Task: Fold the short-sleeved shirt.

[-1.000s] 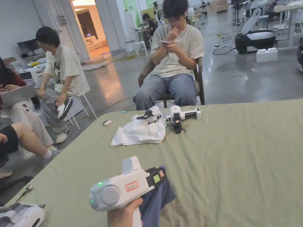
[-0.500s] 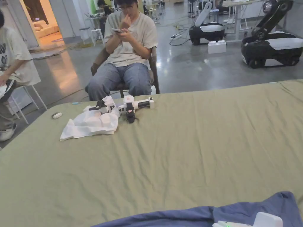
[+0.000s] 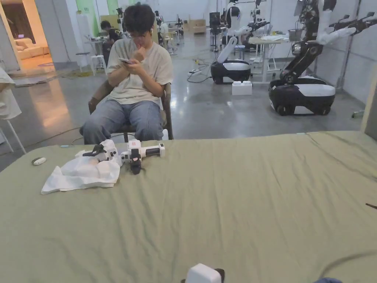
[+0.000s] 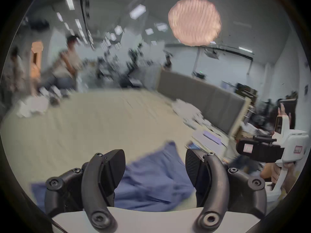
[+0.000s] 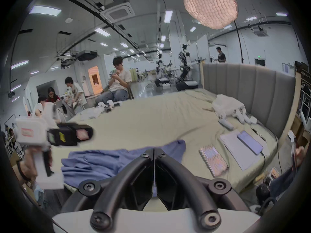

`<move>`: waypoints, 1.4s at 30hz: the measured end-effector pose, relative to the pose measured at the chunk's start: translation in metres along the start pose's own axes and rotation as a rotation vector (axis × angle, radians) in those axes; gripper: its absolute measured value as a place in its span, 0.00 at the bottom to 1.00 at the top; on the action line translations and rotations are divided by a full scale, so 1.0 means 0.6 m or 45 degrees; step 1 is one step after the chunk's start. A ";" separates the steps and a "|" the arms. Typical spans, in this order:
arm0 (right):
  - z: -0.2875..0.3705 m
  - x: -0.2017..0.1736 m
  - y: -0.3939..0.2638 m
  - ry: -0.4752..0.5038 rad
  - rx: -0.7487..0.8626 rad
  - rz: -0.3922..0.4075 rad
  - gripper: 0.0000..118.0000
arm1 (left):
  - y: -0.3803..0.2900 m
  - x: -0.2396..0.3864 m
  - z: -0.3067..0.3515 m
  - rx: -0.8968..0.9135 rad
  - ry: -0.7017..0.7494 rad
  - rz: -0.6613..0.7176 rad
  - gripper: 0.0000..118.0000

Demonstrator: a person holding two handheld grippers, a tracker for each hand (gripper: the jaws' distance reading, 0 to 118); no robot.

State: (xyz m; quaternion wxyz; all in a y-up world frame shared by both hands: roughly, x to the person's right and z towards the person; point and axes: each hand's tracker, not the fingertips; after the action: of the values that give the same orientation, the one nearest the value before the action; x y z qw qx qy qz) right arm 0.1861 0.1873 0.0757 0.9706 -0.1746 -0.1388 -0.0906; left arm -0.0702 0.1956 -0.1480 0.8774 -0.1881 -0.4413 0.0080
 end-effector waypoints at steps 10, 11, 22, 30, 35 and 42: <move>0.000 -0.052 0.094 0.149 0.248 0.063 0.00 | 0.058 -0.007 0.288 0.329 0.513 -0.254 0.52; 0.002 -0.056 0.098 0.154 0.258 0.080 0.00 | 0.055 -0.004 0.302 0.350 0.567 -0.253 0.37; 0.012 -0.074 0.100 0.156 0.291 0.136 0.00 | 0.029 0.002 0.372 0.375 0.803 -0.140 0.00; 0.001 -0.074 0.097 0.159 0.255 0.124 0.00 | 0.037 -0.032 0.360 0.346 0.811 -0.103 0.00; -0.006 -0.058 0.072 0.154 0.197 0.087 0.00 | -0.001 -0.141 0.297 0.179 0.808 0.185 0.10; -0.017 -0.029 0.034 0.087 0.040 0.072 0.00 | -0.114 -0.348 0.126 -0.245 0.795 0.482 0.62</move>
State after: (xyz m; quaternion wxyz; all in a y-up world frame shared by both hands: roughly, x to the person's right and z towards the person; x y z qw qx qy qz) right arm 0.1768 0.2047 0.0545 0.9796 -0.1601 -0.1018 -0.0669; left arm -0.2666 0.1189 -0.2451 0.9310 -0.3411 -0.1089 0.0707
